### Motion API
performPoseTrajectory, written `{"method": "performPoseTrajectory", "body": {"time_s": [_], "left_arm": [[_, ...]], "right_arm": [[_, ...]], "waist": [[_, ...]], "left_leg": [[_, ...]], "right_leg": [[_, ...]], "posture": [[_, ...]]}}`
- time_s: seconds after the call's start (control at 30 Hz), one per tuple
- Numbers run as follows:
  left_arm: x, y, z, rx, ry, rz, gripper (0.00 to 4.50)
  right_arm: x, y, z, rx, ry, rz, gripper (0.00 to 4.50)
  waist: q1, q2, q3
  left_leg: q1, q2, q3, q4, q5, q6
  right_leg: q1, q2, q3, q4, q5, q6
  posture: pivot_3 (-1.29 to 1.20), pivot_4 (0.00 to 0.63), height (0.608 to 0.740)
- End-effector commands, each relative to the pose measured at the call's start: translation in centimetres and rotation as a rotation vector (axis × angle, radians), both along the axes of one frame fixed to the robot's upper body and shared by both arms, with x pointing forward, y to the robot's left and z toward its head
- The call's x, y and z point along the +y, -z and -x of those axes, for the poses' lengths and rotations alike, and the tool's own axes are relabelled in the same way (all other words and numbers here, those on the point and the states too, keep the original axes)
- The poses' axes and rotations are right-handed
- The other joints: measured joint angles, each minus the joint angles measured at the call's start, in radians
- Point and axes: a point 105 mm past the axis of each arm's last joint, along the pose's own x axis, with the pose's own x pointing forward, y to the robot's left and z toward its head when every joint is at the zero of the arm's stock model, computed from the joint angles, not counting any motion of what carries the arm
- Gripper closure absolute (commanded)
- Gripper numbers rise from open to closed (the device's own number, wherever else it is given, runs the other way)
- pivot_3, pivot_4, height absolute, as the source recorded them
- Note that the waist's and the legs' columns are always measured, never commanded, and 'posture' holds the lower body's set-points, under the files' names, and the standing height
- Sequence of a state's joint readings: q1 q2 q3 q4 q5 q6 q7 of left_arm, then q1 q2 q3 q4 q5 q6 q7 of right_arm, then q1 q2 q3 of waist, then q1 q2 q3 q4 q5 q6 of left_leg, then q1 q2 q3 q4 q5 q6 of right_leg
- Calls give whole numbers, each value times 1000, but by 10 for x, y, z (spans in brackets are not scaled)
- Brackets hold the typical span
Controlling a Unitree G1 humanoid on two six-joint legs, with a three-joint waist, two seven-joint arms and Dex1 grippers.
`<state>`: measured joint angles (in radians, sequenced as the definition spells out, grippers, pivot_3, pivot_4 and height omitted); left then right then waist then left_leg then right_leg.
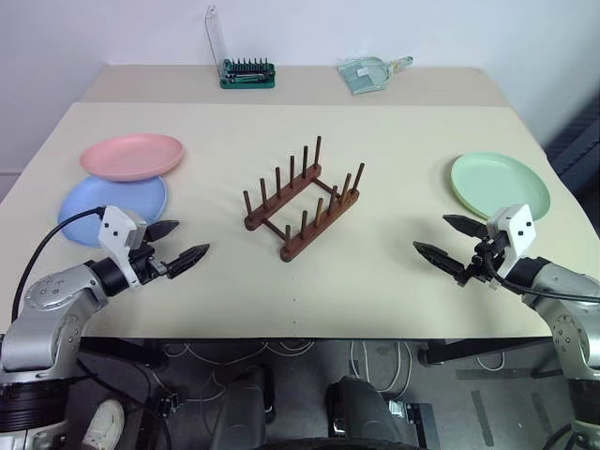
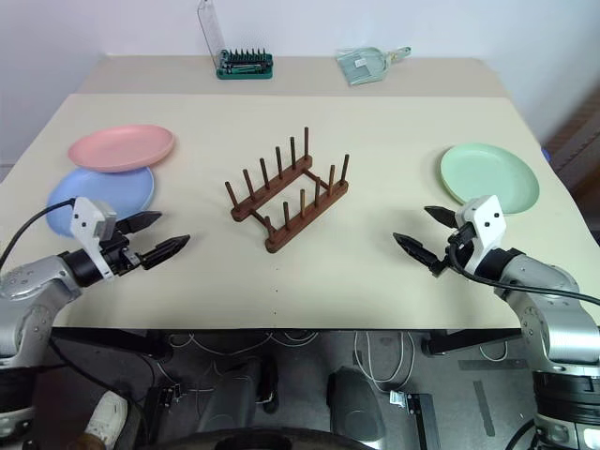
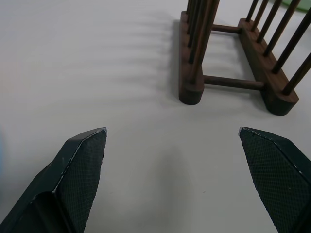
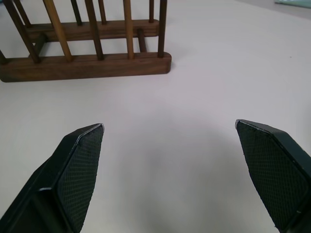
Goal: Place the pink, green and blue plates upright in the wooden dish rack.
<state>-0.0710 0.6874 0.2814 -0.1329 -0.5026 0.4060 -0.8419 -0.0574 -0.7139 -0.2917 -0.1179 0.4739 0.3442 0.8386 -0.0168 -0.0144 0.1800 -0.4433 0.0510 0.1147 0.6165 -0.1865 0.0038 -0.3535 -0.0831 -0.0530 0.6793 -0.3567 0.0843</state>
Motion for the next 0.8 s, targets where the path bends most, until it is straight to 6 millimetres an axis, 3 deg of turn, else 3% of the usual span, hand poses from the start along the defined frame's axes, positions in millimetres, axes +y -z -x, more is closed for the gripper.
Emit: {"method": "performPoseTrajectory", "body": {"time_s": [0.03, 0.27, 0.47, 0.67, 0.8], "left_arm": [[-4, -7, 2, -36, 15, -8, 0], [-11, 2, 9, 2, 48, -13, 0], [-24, 7, 12, 26, 114, -13, 0], [-46, 13, 19, 72, 241, -20, 0], [-79, 36, 16, 103, 347, -95, 0]], "right_arm": [[-10, -11, -2, -50, 8, 22, 58], [-2, -4, -6, -55, -4, 25, 58], [13, 0, 2, -61, -11, 15, 58], [32, 6, 11, -63, -17, -14, 58], [46, 8, 15, -68, -20, -52, 58]], "waist": [[0, 0, 0], [0, 0, 0], [2, 0, 0], [0, 0, 0], [3, 0, 0]], "left_leg": [[0, 0, 0, 0, 0, 0], [0, 0, 0, 0, 0, 0], [0, 0, 0, 0, 0, 0], [0, 0, 0, 0, 0, 0], [0, 0, 0, 0, 0, 0]], "right_leg": [[0, 0, 0, 0, 0, 0], [0, 0, 0, 0, 0, 0], [0, 0, 0, 0, 0, 0], [0, 0, 0, 0, 0, 0], [0, 0, 0, 0, 0, 0]], "posture": [[0, 150, 732], [0, 150, 732], [0, 150, 732], [0, 150, 732], [0, 150, 732]]}}
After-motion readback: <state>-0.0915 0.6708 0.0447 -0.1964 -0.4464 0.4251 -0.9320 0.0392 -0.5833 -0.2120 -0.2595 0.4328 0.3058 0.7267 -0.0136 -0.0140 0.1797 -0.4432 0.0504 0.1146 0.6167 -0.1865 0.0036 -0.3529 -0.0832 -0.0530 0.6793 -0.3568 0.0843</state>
